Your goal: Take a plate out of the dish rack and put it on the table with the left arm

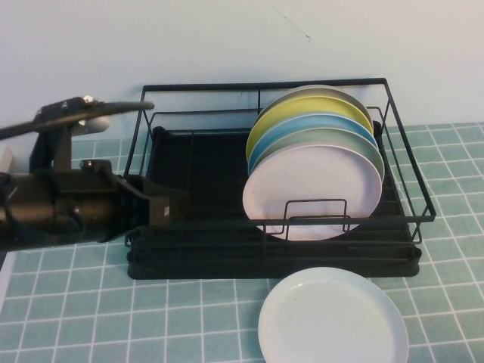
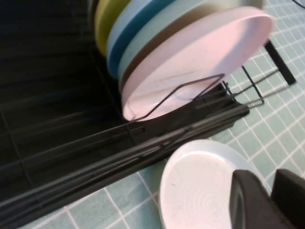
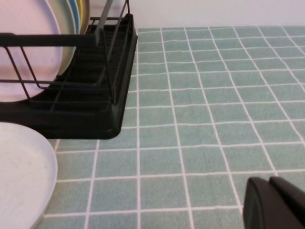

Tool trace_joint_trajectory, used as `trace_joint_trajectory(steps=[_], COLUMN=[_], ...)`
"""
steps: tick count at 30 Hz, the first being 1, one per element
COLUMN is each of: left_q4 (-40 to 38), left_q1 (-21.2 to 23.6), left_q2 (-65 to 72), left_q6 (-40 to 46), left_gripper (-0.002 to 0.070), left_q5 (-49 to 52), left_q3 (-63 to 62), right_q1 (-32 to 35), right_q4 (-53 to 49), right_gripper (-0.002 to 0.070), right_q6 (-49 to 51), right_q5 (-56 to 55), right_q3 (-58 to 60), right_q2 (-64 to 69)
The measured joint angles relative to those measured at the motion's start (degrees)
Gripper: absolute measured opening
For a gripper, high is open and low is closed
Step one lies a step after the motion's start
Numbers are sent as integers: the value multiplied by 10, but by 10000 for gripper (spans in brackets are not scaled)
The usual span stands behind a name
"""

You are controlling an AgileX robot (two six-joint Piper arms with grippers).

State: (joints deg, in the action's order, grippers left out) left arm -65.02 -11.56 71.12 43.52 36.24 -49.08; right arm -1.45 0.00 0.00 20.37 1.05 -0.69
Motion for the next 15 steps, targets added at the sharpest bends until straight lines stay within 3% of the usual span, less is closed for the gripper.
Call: trace_joint_trajectory(steps=[2, 5, 15], left_q4=[38, 80, 127], left_q1=[1, 1, 1], left_q2=[-45, -104, -277], left_q6=[0, -6, -8], left_gripper=[55, 16, 0], left_q5=[14, 22, 116], left_q3=[0, 0, 0], right_q1=[0, 0, 0], right_q4=[0, 0, 0], right_gripper=[-1, -1, -1], right_q6=[0, 0, 0], right_q5=[0, 0, 0], right_q3=[0, 0, 0], right_q2=[0, 0, 0])
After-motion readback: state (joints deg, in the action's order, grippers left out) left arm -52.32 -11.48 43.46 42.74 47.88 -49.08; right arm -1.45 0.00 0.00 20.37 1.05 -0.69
